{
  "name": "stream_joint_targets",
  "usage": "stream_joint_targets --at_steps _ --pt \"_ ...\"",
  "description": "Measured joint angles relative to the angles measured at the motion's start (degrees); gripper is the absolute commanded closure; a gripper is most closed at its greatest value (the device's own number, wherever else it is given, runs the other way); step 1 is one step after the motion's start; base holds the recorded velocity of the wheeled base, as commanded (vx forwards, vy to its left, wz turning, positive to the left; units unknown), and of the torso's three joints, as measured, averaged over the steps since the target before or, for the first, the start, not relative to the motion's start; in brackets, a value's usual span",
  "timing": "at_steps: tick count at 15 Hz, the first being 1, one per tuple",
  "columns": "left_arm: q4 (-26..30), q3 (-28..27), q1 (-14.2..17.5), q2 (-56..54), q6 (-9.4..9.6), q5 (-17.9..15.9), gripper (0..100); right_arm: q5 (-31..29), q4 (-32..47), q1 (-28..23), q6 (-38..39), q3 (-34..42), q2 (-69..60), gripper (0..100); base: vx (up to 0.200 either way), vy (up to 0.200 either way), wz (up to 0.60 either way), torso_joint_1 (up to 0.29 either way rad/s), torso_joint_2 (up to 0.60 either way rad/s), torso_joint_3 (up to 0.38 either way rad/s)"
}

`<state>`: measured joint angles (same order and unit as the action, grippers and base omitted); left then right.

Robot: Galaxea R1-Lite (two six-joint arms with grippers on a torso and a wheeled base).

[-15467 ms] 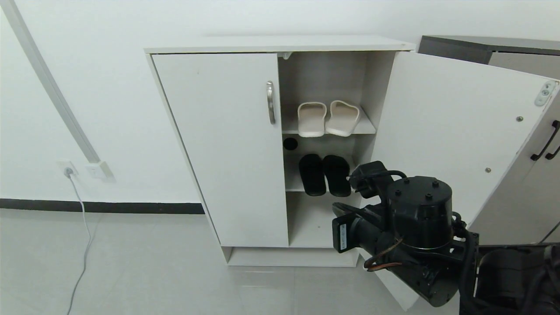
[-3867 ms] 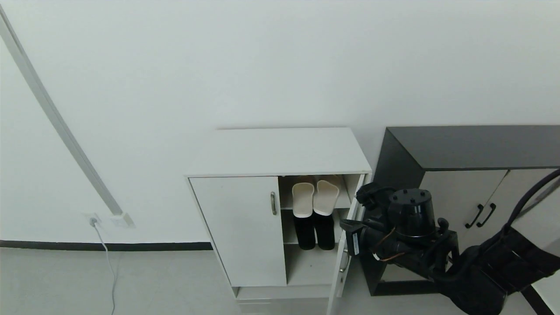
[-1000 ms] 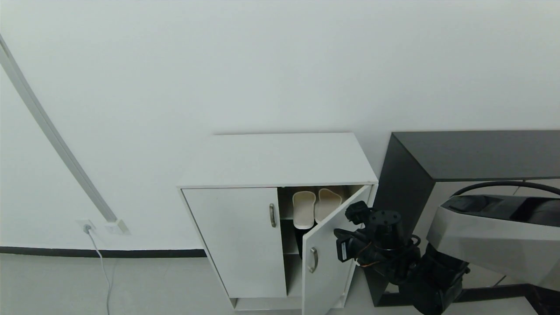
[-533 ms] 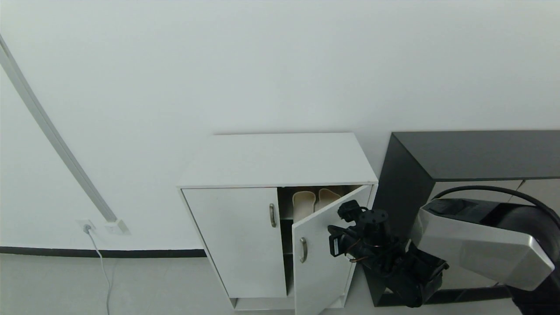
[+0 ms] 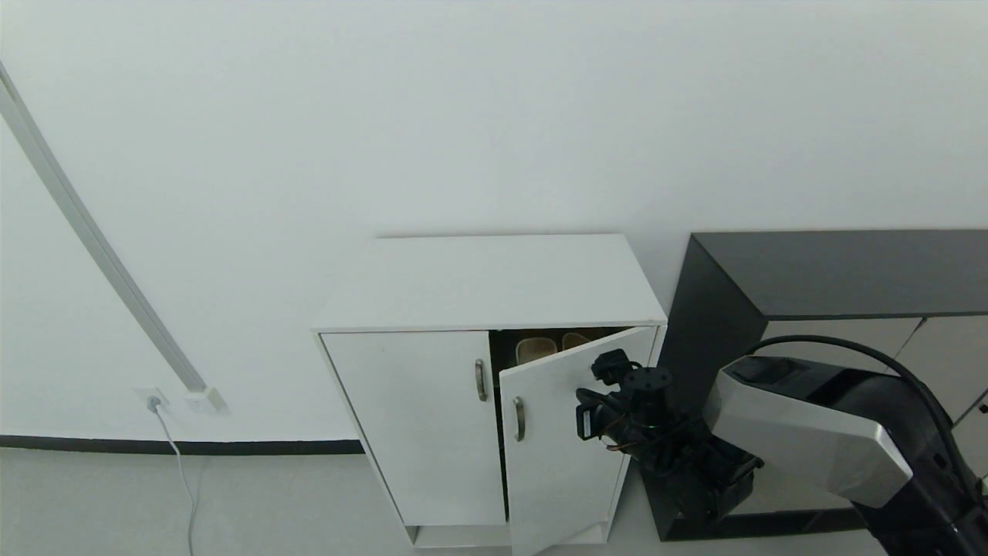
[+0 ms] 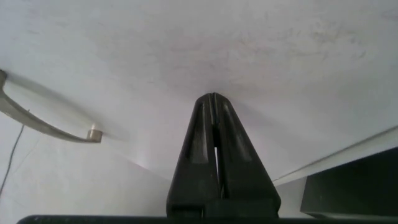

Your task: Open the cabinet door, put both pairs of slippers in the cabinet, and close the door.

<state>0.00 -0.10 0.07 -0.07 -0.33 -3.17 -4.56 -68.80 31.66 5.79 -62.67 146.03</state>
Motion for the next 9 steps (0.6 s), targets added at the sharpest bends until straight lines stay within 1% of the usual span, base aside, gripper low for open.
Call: stream_joint_targets --at_steps 5,9 --pt "0.0 0.0 0.0 0.0 0.0 0.0 100 0.0 2.7 -0.7 0.0 -4.1 1.0 100 0.0 0.0 0.0 0.0 0.0 0.0" --pt "0.0 0.0 0.0 0.0 0.04 -0.1 100 0.0 2.8 -1.0 0.0 -5.4 1.5 100 0.0 0.0 0.0 0.0 0.0 0.0"
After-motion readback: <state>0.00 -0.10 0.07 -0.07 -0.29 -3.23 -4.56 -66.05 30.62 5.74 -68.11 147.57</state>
